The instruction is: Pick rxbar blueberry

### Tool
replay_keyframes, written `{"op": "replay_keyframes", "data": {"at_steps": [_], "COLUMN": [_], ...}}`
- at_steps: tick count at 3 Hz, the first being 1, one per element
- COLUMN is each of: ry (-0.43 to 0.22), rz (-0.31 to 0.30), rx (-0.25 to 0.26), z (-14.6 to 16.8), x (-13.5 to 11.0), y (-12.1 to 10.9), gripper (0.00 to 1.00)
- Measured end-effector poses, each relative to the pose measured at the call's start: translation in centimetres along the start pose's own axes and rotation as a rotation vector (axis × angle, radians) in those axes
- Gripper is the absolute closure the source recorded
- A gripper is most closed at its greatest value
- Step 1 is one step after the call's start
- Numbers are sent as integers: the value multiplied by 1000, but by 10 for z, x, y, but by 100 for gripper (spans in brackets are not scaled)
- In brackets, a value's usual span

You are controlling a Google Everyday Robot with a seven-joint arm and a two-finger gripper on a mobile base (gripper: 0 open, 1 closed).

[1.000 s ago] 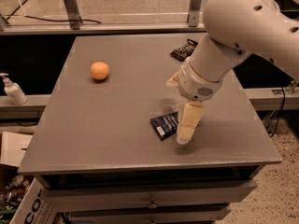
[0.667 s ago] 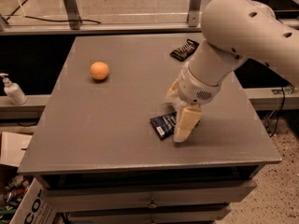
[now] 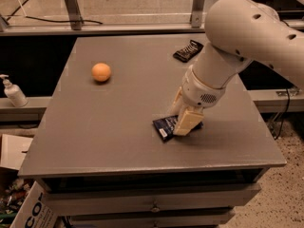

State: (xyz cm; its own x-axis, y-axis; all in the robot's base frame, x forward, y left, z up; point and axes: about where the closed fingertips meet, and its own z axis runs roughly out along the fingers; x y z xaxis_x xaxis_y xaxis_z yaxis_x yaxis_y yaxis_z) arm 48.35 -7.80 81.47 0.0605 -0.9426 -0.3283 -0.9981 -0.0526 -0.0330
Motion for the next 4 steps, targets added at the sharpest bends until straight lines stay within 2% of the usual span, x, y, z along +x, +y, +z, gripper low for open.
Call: {"op": "replay_keyframes", "data": {"at_steps": [1,2,3,4], "ry": [0,-37,-93,-173], "rz": [0,20,30,30], "rx": [0,34,60,50], "z": [-2,-27,-58,-84], "x": [-1,0,-11,-33], "y": [0,-2,-6,-10], "gripper": [92,100,100,100]}}
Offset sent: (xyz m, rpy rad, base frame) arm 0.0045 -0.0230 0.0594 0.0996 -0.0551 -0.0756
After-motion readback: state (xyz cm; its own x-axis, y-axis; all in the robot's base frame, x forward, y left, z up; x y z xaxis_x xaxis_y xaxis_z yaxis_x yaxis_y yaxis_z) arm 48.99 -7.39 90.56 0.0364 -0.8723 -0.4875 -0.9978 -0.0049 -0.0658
